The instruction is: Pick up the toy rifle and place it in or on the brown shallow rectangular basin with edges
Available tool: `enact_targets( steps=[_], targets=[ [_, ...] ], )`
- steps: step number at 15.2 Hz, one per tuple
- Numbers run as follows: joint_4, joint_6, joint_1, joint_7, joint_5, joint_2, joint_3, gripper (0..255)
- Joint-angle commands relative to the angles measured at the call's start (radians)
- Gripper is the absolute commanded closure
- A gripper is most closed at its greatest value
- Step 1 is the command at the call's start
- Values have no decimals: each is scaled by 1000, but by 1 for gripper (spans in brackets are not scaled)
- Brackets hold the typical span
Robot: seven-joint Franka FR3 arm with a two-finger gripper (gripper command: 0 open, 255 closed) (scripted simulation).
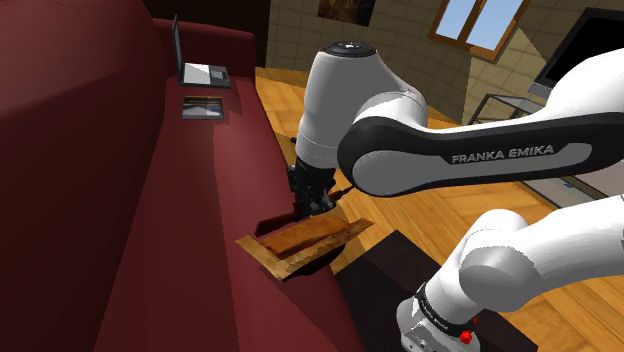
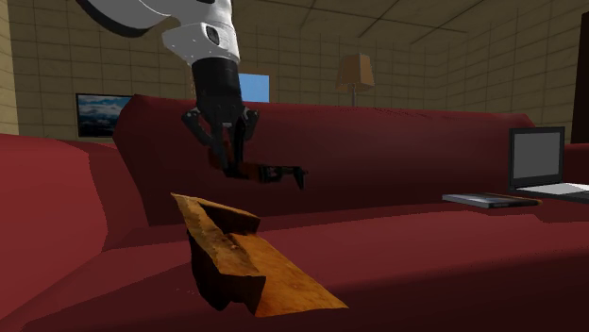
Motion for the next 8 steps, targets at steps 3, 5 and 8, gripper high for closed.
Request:
enact_targets(
  steps=[3,5,8],
  targets=[
    [-41,60,0,10,3,19,16,255],
    [-63,97,-2,17,2,35,26,255],
    [-63,97,-2,17,2,35,26,255]
  ],
)
